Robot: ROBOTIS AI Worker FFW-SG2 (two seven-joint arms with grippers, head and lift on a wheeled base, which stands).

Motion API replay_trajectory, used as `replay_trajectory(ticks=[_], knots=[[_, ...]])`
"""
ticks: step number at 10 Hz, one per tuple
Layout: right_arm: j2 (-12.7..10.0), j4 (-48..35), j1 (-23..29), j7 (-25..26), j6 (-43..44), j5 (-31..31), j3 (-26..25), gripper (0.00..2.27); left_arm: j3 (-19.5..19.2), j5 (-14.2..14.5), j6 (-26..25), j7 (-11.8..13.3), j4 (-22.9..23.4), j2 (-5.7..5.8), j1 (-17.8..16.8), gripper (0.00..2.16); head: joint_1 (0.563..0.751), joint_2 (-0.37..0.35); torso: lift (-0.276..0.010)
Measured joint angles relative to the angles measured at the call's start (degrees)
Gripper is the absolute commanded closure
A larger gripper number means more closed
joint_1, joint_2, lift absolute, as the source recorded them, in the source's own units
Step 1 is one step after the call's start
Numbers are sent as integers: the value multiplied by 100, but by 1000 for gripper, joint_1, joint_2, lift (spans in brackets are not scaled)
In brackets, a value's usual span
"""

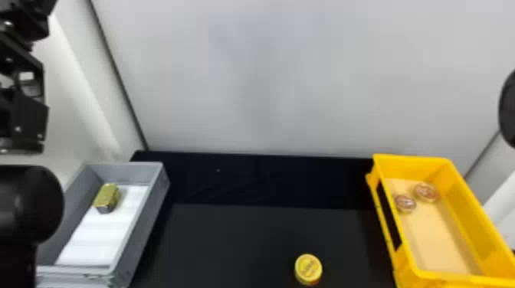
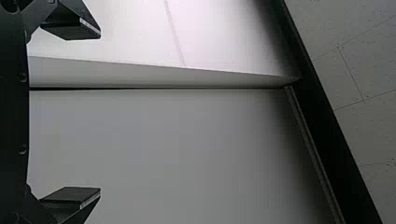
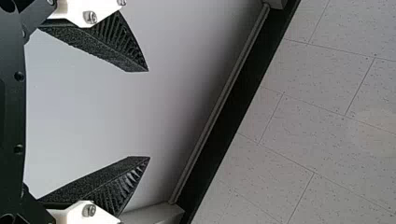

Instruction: Pick up the round yellow can and place it in the yellow rectangular box

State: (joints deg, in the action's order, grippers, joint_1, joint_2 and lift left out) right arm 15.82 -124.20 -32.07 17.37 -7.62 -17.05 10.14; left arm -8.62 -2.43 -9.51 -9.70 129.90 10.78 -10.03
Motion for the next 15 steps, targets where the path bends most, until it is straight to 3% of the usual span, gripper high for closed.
replay_trajectory(ticks=[6, 9, 10, 11, 13, 15], knots=[[36, -6, -19, 30, -43, 54, 95, 121, 21, 17, 41, 3, 0, 46, -27, 98, 663, 54, -2], [-32, -54, -35, 352, -795, 875, 108, 127, 27, 30, 54, 3, 0, 62, -25, 98, 663, 54, -2], [-134, -154, -56, 511, -1557, 1414, 52, 127, 29, 33, 55, 3, 0, 59, -13, 98, 663, 54, -2], [-349, -276, -136, 361, -2782, 2031, -147, 127, 33, 36, 48, 3, 0, 42, 3, 98, 663, 54, -2], [-653, -169, -508, -521, -5471, 3080, -642, 121, 36, 41, 28, 6, 6, 4, 32, 98, 663, 54, -2], [-481, 447, -792, -899, -7073, 4384, -812, 76, 36, 47, 18, 17, 16, -42, 65, 98, 663, 54, -2]])
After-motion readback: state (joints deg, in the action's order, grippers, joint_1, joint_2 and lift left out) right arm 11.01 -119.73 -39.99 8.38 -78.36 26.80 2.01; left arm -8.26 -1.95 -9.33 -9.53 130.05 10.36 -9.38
